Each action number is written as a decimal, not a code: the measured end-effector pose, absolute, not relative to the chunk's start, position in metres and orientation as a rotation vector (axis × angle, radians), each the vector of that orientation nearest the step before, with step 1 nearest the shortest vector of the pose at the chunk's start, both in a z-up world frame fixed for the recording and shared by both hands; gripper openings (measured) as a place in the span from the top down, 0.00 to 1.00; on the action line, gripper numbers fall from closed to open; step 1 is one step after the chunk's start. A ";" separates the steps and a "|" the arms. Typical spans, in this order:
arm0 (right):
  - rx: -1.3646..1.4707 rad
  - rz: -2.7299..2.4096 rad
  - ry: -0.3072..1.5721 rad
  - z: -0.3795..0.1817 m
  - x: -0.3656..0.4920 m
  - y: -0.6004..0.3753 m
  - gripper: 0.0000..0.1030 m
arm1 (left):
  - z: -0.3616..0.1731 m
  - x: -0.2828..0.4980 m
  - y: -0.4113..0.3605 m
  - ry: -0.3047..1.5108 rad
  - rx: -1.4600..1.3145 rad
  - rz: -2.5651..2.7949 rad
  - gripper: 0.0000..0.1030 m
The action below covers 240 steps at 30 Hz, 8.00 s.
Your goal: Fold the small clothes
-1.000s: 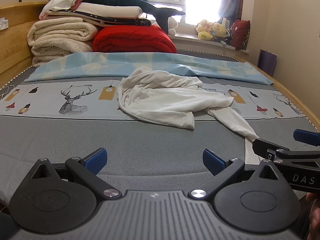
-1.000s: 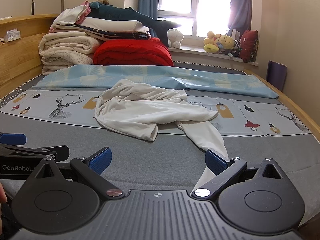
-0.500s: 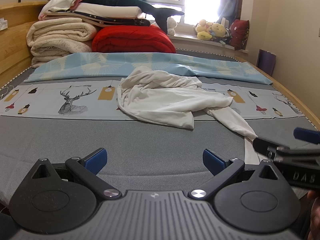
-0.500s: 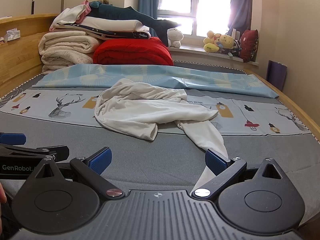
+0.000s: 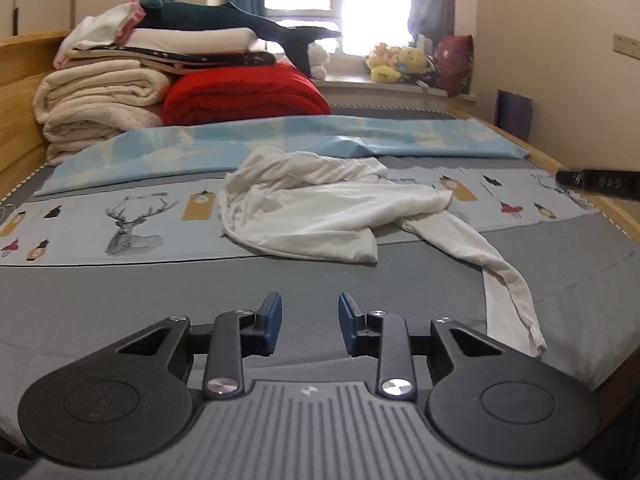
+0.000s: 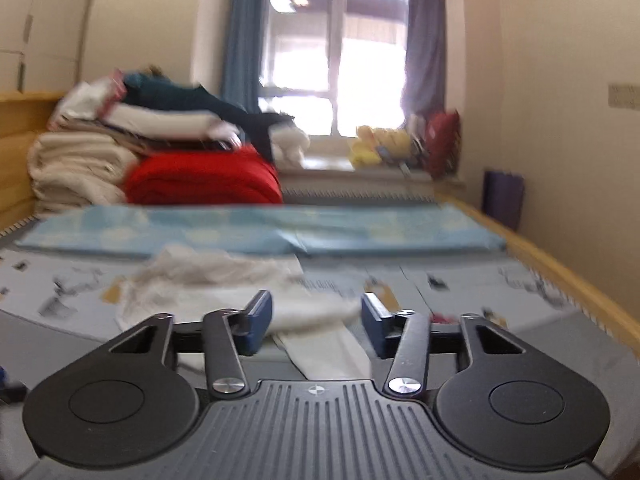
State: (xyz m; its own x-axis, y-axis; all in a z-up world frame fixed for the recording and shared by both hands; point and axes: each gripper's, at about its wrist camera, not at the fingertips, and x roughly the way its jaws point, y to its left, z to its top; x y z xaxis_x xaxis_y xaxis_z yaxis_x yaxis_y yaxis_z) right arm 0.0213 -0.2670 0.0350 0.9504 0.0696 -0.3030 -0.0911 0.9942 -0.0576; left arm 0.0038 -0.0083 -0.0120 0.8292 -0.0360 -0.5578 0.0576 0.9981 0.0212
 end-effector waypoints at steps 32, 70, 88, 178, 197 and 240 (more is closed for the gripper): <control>0.049 0.059 0.580 0.013 0.111 -0.330 0.67 | -0.143 0.310 -0.094 0.922 0.008 -0.046 0.98; -0.139 0.209 0.845 -0.062 0.163 -0.228 0.58 | -0.095 0.096 0.227 1.269 -0.128 -0.234 0.52; -0.225 0.318 1.047 -0.097 0.164 -0.227 1.00 | -0.114 0.104 0.189 1.304 0.159 -0.240 0.95; -0.165 -0.066 0.950 -0.106 0.200 -0.321 0.94 | -0.005 0.207 0.071 0.957 0.098 -0.013 0.67; 0.554 -0.534 0.708 -0.098 0.208 -0.536 0.77 | -0.029 0.253 0.006 1.002 0.111 -0.083 0.66; 0.545 0.048 0.699 -0.025 0.258 -0.327 0.79 | -0.037 0.327 0.038 0.823 -0.141 -0.104 0.94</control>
State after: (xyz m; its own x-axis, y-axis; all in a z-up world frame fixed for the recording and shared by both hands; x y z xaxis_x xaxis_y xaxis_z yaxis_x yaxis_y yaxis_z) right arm 0.2583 -0.3270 -0.0253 0.7704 0.2205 -0.5981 0.1359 0.8598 0.4921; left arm 0.3270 0.0380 -0.0369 0.6756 -0.1468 -0.7225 0.0376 0.9856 -0.1651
